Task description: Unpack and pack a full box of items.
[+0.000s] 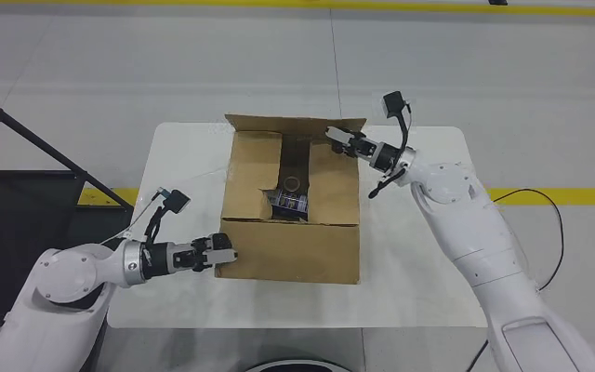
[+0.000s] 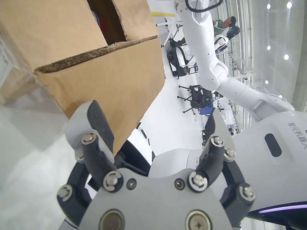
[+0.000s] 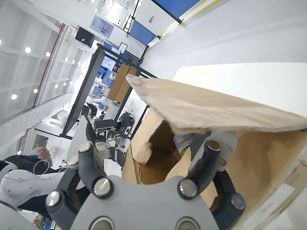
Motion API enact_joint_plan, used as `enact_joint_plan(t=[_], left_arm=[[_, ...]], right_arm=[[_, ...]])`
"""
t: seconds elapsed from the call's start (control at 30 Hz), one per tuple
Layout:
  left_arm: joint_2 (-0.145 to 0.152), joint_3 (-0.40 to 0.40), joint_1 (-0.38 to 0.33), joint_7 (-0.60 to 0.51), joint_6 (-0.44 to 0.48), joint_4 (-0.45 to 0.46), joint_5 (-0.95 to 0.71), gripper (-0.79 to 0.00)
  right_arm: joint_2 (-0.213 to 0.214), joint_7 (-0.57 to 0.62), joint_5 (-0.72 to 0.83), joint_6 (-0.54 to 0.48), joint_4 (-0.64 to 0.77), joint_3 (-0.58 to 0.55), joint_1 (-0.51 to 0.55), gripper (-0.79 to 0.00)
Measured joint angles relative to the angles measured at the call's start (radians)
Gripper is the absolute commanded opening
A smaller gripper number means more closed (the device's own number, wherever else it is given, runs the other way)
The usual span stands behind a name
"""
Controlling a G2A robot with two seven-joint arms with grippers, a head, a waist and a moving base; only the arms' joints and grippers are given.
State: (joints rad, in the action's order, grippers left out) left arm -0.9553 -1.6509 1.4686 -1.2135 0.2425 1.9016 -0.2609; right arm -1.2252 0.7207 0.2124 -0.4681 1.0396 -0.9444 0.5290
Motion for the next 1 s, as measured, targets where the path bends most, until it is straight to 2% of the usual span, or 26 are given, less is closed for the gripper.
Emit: enact_joint_plan(t=[0.3, 0.77, 1.0], left_arm=[[0.002, 0.074, -0.057, -0.046, 0.006, 0.007, -0.003, 0.0], [0.002, 0.077, -0.052, -0.031, 0.002, 0.011, 0.001, 0.0], [0.005, 0.072, -0.023, 0.01, 0.001, 0.025, 0.0, 0.0]], right_arm=[[-0.004, 0.019, 0.01, -0.02, -0.016, 0.006, -0.018, 0.0], [-0.007, -0.01, 0.001, -0.011, 0.005, 0.006, -0.003, 0.0], [-0.033, -0.049, -0.02, -0.045, -0.049, 0.04, -0.043, 0.0]])
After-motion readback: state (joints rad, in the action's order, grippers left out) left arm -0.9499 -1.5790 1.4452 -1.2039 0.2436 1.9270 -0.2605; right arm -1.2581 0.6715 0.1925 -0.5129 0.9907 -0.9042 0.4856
